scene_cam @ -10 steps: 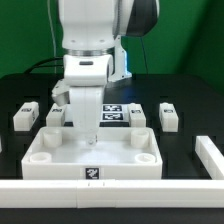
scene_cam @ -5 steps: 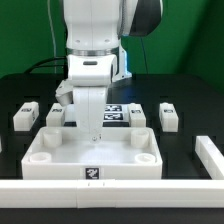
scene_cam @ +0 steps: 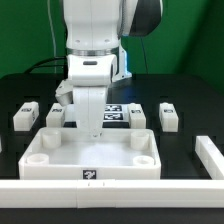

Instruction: Assemble desk

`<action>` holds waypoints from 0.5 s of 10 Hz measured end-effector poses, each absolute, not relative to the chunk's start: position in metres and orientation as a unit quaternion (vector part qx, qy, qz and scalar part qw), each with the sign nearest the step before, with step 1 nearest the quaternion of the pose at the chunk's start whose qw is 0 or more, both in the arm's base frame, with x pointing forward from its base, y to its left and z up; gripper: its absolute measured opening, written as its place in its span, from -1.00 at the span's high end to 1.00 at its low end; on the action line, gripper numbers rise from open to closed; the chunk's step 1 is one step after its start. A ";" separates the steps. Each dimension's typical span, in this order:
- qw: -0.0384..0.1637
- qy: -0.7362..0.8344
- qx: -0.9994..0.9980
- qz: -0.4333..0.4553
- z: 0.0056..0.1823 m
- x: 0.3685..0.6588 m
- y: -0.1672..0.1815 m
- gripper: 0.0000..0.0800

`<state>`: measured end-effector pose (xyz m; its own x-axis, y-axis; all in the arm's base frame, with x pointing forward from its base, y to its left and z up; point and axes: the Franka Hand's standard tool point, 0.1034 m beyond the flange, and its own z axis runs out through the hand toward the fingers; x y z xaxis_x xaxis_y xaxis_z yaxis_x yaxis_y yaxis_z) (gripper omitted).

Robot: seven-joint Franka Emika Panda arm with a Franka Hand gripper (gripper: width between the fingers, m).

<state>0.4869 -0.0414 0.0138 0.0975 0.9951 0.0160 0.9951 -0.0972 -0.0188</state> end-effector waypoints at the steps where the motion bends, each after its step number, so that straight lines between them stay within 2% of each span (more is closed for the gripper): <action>1: 0.012 -0.672 -0.741 0.000 0.014 0.487 -0.041 0.86; 5: 0.011 -0.678 -0.735 -0.005 0.014 0.496 -0.032 0.86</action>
Offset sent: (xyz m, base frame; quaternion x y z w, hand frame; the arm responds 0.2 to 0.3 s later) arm 0.0000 0.0000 0.0000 0.0000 0.0000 0.0000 1.0000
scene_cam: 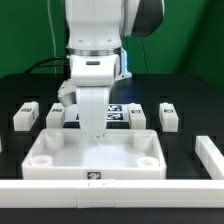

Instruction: Assemble desk

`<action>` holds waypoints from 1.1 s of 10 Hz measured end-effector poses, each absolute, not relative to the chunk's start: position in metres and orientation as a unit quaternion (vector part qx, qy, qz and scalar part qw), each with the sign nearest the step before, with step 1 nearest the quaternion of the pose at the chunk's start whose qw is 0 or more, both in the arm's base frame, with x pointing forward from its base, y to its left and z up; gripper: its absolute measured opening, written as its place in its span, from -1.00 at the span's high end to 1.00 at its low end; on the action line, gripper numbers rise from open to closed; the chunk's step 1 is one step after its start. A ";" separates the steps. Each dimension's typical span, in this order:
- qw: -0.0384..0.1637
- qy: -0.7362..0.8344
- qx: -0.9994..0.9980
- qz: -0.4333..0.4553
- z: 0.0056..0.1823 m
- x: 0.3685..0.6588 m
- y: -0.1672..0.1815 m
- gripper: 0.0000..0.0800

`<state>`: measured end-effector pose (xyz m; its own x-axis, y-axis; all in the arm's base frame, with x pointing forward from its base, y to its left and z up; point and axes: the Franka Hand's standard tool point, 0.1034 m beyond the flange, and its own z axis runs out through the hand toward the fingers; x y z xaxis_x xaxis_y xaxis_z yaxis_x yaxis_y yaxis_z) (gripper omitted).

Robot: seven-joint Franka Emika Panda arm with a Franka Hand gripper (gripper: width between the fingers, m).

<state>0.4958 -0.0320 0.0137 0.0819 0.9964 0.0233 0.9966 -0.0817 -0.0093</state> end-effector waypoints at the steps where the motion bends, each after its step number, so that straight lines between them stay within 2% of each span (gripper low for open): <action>1: 0.010 -0.683 -0.730 -0.013 0.014 0.506 -0.022 0.86; 3: 0.015 -0.675 -0.738 -0.018 0.014 0.522 0.011 0.86; 5: 0.017 -0.679 -0.733 -0.014 0.014 0.524 0.034 0.86; 10: 0.013 -0.689 -0.725 -0.012 0.014 0.523 0.033 0.86; 11: 0.013 -0.689 -0.725 -0.012 0.013 0.523 0.032 0.68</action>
Offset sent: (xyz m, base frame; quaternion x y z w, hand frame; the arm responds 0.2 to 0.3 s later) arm 0.0505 0.0617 -0.0013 -0.0217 0.0072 0.0221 0.9995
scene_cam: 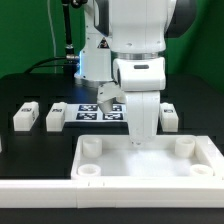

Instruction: Assemble desk

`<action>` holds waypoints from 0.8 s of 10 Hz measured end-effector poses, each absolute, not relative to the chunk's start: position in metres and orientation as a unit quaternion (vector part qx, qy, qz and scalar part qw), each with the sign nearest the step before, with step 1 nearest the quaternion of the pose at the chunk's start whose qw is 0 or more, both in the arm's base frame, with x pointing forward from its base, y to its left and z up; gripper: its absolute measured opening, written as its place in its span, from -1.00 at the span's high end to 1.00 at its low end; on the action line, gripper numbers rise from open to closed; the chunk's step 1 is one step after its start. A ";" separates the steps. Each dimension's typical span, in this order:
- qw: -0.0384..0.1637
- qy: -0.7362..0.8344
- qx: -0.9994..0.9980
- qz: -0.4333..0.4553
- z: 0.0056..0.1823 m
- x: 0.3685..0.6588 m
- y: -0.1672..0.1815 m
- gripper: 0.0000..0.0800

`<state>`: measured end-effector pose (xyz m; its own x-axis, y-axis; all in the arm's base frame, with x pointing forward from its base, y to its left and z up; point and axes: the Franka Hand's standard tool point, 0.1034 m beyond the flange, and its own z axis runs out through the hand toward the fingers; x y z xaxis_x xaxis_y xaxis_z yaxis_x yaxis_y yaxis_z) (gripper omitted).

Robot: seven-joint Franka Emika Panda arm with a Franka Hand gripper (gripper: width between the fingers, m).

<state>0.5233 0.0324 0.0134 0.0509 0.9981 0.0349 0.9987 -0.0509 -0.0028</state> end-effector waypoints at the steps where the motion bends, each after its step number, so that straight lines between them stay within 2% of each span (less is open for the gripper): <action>1: 0.013 -0.689 -0.725 -0.012 0.013 0.523 0.032 0.33; 2: 0.013 -0.689 -0.725 -0.012 0.013 0.523 0.032 0.33; 3: 0.013 -0.689 -0.725 -0.012 0.013 0.523 0.032 -0.13; 4: 0.013 -0.689 -0.725 -0.012 0.013 0.523 0.032 -0.44; 5: 0.013 -0.689 -0.725 -0.012 0.013 0.523 0.032 -0.44; 6: 0.013 -0.689 -0.725 -0.012 0.013 0.523 0.032 -0.59; 8: 0.013 -0.688 -0.725 -0.012 0.013 0.523 0.032 -0.61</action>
Offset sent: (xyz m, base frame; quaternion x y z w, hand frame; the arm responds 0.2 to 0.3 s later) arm 0.0000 0.0000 0.0000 0.0000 0.0000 0.0000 1.0000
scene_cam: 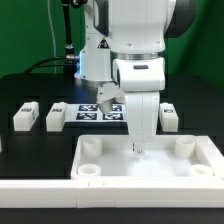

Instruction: Assemble desk

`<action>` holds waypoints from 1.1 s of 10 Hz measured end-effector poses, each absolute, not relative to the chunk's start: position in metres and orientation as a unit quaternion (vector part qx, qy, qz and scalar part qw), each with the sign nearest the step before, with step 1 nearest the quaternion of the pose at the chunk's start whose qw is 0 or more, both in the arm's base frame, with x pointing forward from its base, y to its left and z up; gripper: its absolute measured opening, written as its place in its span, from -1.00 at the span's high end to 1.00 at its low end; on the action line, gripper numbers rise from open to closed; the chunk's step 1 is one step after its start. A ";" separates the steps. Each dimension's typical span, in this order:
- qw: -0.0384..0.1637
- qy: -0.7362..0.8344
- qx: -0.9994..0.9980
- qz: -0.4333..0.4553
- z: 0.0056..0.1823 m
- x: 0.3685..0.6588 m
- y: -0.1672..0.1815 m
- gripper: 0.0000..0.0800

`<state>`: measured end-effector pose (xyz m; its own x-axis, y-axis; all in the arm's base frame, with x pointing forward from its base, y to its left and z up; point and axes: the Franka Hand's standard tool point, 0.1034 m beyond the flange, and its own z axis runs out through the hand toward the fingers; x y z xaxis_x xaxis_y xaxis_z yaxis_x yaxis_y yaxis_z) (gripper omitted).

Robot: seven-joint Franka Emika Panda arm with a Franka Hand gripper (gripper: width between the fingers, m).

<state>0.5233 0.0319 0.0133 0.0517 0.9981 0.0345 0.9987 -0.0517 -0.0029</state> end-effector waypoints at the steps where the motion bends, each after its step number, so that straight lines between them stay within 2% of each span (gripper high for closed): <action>1: 0.013 -0.688 -0.725 -0.012 0.013 0.523 0.032 -0.62; 3: 0.013 -0.687 -0.726 -0.012 0.014 0.524 0.032 -0.62; 7: 0.002 -0.579 -0.815 -0.016 0.048 0.508 0.067 -0.62; 8: 0.002 -0.506 -0.862 -0.013 0.062 0.511 0.076 -0.62; 9: 0.002 -0.470 -0.883 -0.015 0.063 0.509 0.087 -0.62; 10: 0.006 -0.451 -0.892 -0.010 0.055 0.504 0.091 -0.62; 11: 0.008 -0.450 -0.893 -0.010 0.054 0.507 0.082 -0.62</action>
Offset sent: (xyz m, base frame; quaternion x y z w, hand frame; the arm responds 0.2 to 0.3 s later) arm -0.0189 -0.0013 0.0358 -0.0138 -0.0562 0.0738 0.9956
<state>0.5066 0.0822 0.0537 0.5946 0.8037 0.0249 0.8040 -0.5946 -0.0049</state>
